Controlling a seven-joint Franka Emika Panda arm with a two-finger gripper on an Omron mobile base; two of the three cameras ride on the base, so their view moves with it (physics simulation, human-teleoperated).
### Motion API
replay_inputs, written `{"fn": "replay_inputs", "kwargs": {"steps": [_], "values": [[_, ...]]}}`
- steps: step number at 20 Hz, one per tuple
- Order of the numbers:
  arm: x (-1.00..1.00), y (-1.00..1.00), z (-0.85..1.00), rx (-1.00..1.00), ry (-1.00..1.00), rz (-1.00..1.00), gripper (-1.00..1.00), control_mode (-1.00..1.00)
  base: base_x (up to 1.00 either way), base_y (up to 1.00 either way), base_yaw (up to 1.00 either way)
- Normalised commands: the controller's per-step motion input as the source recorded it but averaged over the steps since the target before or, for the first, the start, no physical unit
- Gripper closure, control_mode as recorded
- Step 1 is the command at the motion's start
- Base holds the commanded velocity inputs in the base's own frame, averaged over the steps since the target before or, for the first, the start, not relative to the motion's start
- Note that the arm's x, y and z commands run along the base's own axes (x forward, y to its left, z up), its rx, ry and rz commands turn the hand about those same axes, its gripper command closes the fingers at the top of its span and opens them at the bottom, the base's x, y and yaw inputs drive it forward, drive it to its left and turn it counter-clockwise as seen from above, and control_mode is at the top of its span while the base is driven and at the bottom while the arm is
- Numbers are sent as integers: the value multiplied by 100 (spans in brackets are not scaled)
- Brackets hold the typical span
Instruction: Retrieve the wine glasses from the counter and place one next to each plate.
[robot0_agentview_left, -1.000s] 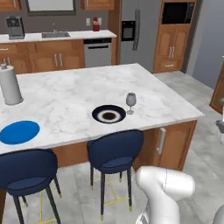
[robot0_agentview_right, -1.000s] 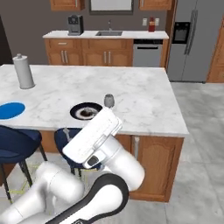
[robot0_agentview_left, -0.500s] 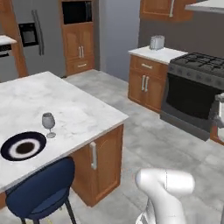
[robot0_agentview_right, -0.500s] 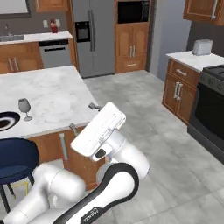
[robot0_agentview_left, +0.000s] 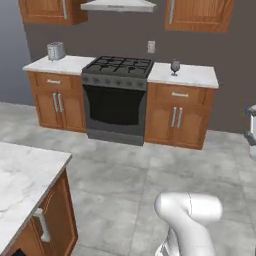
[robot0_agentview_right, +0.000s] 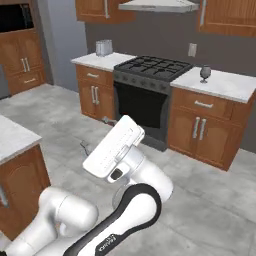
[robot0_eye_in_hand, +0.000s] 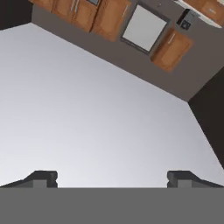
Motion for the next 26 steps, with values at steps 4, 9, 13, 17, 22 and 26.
{"fn": "replay_inputs", "kwargs": {"steps": [4,9,13,17,22,26], "values": [[0,0,0,0,0,0,-100,100,47,3,-78],[0,0,0,0,0,0,-100,100,100,36,-50],[0,0,0,0,0,0,-100,100,100,3,-22],[0,0,0,0,0,0,-100,100,100,10,-17],[0,0,0,0,0,0,-100,100,100,41,-18],[0,0,0,0,0,0,-100,100,100,78,-14]]}}
